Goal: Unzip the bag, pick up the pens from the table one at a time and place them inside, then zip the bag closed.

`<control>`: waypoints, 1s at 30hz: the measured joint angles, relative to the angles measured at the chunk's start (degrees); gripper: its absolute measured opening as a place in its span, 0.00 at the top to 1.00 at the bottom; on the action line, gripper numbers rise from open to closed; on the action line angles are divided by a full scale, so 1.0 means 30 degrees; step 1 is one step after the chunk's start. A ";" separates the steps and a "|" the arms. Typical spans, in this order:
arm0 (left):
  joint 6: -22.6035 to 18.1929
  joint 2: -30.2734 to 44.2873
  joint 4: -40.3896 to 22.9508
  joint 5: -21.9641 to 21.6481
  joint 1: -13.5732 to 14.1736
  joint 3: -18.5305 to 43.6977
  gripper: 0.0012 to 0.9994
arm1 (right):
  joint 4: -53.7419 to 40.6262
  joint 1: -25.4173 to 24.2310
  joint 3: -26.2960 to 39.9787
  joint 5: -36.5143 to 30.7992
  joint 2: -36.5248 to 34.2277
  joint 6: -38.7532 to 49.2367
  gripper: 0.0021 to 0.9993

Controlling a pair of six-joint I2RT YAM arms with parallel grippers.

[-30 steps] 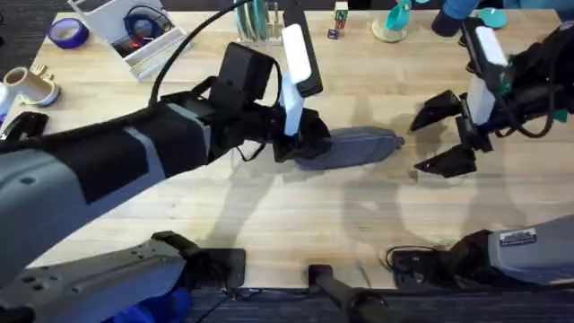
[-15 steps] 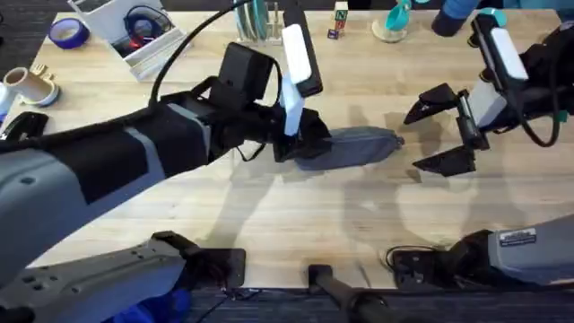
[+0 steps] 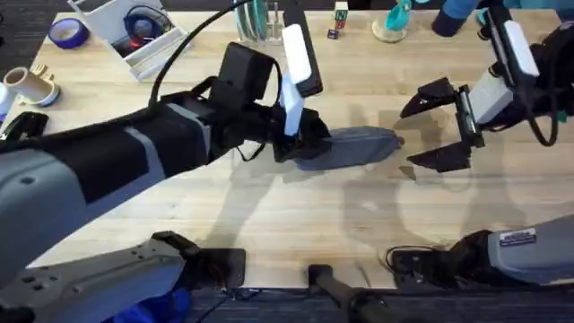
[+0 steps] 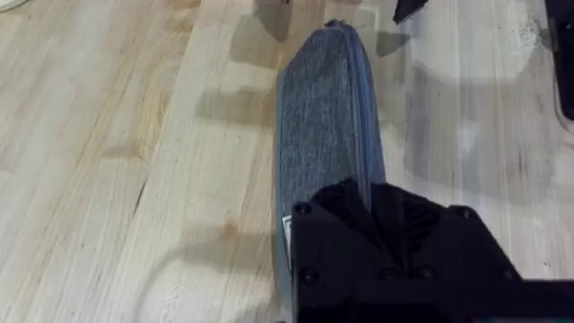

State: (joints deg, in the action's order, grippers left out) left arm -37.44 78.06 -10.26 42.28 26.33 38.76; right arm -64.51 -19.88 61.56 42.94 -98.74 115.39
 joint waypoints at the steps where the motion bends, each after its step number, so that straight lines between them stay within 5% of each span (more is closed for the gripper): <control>1: 0.0002 0.0000 0.0000 0.0000 0.0000 0.0000 0.96 | 0.0000 0.0000 0.0000 0.0007 0.0000 0.0000 0.00; 30: -0.0002 0.0000 0.0000 -0.0015 0.0000 0.0000 0.96 | 0.0284 0.0073 0.0000 -0.0311 -0.1129 0.0051 0.00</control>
State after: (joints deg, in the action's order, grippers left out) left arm -37.44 78.06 -10.26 42.24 26.33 38.76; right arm -63.66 -19.66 61.56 42.01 -102.13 115.55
